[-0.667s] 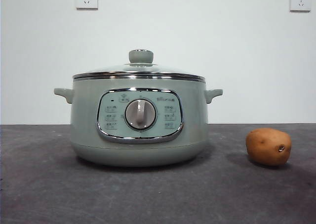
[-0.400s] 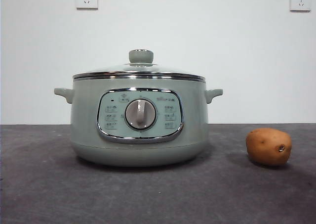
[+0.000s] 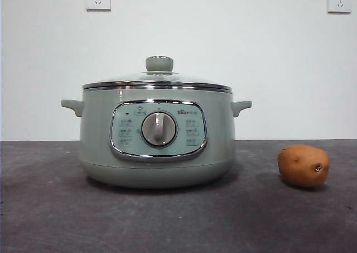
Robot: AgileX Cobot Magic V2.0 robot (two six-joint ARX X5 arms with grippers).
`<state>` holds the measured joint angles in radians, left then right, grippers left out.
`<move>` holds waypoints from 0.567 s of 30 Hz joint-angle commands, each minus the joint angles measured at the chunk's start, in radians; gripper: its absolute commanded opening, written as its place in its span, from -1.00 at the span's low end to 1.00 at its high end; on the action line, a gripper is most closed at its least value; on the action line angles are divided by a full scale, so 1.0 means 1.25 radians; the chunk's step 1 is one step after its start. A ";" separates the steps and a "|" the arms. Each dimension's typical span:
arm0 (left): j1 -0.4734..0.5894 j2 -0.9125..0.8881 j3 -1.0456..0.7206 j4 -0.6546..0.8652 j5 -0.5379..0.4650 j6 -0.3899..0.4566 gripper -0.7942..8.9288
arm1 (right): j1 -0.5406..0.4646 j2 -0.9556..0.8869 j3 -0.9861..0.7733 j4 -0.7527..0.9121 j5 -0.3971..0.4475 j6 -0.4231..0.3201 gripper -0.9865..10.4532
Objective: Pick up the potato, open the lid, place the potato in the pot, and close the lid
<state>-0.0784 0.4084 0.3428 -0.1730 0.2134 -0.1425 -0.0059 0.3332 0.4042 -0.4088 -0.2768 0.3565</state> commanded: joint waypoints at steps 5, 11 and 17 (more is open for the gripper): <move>0.002 0.159 0.123 -0.077 0.134 -0.048 -0.85 | 0.000 0.169 0.133 -0.089 -0.130 -0.055 -0.84; 0.002 0.293 0.219 -0.147 0.249 -0.048 -0.84 | 0.000 0.300 0.233 -0.191 -0.197 -0.146 -0.83; 0.002 0.383 0.273 -0.181 0.370 -0.051 -0.84 | 0.000 0.407 0.295 -0.290 -0.225 -0.190 -0.82</move>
<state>-0.0784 0.8867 0.6865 -0.3962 0.6662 -0.2001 -0.0059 0.8394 0.7696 -0.7704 -0.5537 0.1440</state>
